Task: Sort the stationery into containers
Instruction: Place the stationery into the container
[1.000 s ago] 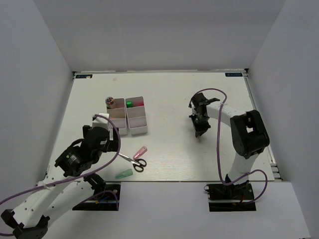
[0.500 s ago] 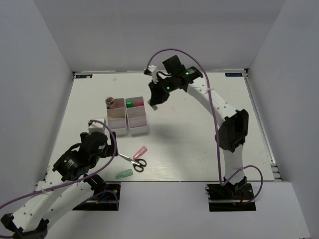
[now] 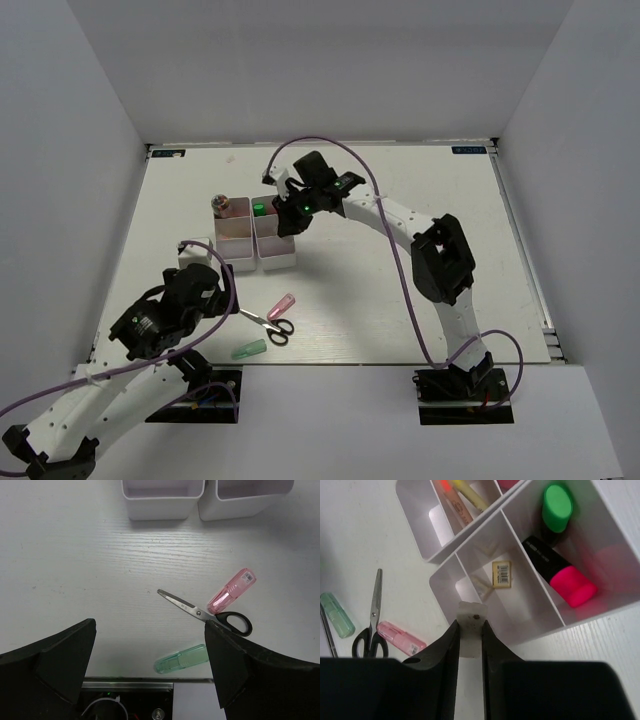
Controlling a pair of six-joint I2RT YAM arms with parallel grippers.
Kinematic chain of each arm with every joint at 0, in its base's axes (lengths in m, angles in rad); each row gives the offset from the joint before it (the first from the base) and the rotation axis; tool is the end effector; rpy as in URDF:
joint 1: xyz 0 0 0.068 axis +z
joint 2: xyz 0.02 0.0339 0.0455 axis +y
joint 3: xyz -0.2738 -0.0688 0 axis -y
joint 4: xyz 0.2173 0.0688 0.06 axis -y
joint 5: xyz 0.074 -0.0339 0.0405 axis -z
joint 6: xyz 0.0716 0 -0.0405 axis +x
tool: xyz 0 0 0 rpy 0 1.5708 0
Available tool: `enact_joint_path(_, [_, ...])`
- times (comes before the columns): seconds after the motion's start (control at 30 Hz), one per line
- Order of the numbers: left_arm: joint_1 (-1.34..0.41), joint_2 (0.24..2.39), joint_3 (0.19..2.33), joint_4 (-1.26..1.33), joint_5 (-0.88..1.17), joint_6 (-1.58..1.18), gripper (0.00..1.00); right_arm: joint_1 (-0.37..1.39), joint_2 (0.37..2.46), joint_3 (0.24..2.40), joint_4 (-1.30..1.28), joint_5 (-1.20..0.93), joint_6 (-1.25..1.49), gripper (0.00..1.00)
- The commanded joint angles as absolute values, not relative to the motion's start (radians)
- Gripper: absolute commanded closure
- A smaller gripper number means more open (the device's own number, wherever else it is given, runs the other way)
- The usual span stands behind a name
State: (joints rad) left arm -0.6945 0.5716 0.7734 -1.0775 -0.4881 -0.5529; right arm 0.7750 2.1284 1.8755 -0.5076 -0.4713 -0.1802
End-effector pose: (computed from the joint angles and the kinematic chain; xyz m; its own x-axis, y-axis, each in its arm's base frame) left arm 0.0818 -0.0244 0.2586 -0.6778 -0.0391 -0.7342 -0.0252 0.9992 -0.0299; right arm 0.3274 0.3662 0.2546 -0.3306 -0.5473 -0.7688 -0.9328 0.3133 0.1781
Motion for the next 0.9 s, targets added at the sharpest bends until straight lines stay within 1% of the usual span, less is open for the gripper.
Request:
enact_joint_path(0.0, [-0.690,0.577,0.793,-1.075,-0.479,-0.569,0.00,0.776,2.065,1.887,-0.318,-0.522,-0.221,1.00])
enact_joint_path(0.27, [-0.689,0.571,0.769,-1.065,-0.479,-0.571,0.00,0.788,2.100,1.963,-0.367,-0.609,-0.342,1.00])
enact_joint_path(0.47, [-0.690,0.568,0.759,-1.066,-0.477,-0.574,0.00,0.795,2.132,1.993,-0.432,-0.683,-0.549,1.00])
enact_joint_path(0.7, [-0.690,0.563,0.746,-1.072,-0.477,-0.577,0.00,0.818,2.149,2.003,-0.466,-0.563,-0.813,1.00])
enact_joint_path(0.87, [-0.689,0.563,0.741,-1.069,-0.477,-0.583,0.00,0.821,2.164,1.999,-0.465,-0.519,-0.876,1.00])
